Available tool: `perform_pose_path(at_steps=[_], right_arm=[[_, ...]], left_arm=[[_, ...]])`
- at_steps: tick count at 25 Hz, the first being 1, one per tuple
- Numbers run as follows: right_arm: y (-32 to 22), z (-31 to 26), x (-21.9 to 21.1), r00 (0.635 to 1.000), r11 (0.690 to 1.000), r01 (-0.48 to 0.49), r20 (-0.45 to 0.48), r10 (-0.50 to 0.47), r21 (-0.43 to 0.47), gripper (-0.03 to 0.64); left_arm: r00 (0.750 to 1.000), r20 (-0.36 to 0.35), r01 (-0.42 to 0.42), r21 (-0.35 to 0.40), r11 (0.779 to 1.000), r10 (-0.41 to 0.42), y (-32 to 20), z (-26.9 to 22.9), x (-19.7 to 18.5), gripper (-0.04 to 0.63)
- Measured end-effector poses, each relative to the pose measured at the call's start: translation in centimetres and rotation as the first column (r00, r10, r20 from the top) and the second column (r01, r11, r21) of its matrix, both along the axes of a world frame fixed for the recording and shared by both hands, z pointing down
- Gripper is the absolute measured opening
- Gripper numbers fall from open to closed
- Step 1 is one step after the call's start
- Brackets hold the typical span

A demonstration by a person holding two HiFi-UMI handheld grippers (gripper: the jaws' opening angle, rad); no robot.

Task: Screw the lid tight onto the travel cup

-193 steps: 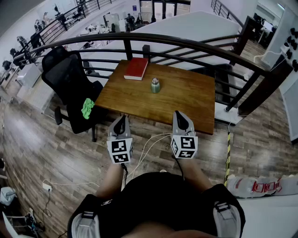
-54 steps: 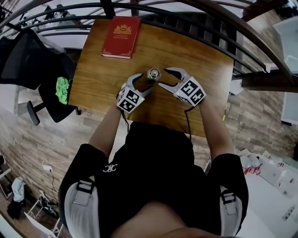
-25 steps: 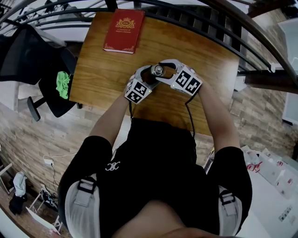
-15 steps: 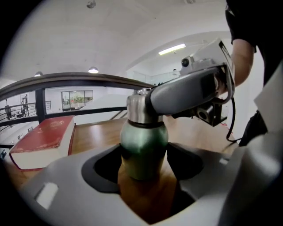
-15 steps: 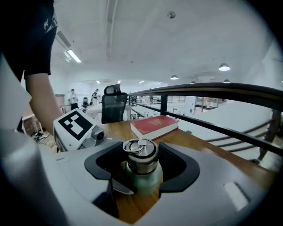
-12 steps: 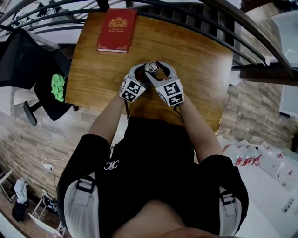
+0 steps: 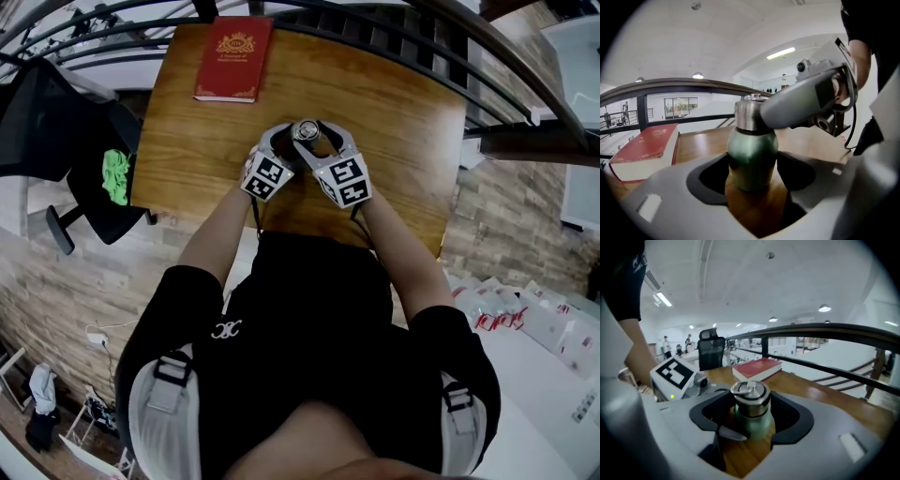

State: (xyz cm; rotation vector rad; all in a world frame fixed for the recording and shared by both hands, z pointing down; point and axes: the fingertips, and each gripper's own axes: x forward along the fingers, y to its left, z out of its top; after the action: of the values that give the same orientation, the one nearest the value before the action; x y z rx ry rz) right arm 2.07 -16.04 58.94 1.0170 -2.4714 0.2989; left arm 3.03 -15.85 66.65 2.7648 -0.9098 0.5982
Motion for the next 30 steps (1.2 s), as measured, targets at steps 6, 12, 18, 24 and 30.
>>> perform_pose_path(at_steps=[6, 12, 18, 24, 30], right_arm=[[1.1, 0.4, 1.9, 0.912, 0.934, 0.348, -0.201, -0.357, -0.08, 0.258], [0.6, 1.1, 2.3, 0.609, 0.753, 0.618, -0.468, -0.641, -0.226, 0.258], [0.5, 0.6, 0.4, 0.304, 0.556, 0.778, -0.6, -0.74, -0.291, 0.256], [1.3, 1.4, -0.2, 0.123, 0.416, 0.838, -0.622, -0.774, -0.352, 0.245], [1.1, 1.4, -0.5, 0.254, 0.492, 0.821, -0.587, -0.769, -0.289, 0.244]], left_arm=[[1.0, 0.011, -0.01, 0.003, 1.0, 0.01, 0.0, 0.0, 0.1, 0.371], [1.0, 0.026, -0.017, 0.006, 1.0, 0.017, 0.1, -0.1, 0.1, 0.371], [0.999, 0.039, -0.02, 0.0, 1.0, 0.02, 0.0, 0.1, 0.1, 0.37], [0.999, 0.043, -0.021, -0.006, 1.0, 0.022, 0.1, 0.1, 0.0, 0.368], [0.999, 0.042, -0.016, -0.006, 1.0, 0.016, 0.1, 0.3, -0.4, 0.368]])
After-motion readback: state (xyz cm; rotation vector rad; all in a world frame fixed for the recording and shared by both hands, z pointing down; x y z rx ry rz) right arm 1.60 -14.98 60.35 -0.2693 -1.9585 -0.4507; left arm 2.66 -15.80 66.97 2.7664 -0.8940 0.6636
